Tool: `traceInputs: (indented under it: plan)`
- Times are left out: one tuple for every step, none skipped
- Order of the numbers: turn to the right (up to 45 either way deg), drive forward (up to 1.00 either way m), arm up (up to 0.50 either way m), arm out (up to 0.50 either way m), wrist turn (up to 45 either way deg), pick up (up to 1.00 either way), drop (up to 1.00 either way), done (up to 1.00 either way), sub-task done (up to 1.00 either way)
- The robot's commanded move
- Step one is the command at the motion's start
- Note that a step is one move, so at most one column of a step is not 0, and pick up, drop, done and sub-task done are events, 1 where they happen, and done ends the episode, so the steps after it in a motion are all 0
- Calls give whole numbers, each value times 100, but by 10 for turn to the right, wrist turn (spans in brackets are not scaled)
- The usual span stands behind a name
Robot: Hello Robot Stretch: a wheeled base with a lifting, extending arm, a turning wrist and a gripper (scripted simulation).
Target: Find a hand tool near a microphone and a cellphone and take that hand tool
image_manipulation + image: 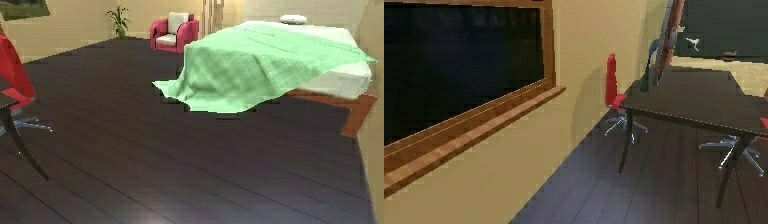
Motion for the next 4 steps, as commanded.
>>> traceInputs:
  plan:
    - [60,0,0,0,0,0,0,0,0]
    - [0,35,0,0,0,0,0,0,0]
    - [-450,0,0,0,0,0,0,0,0]
    - [-450,0,0,0,0,0,0,0,0]
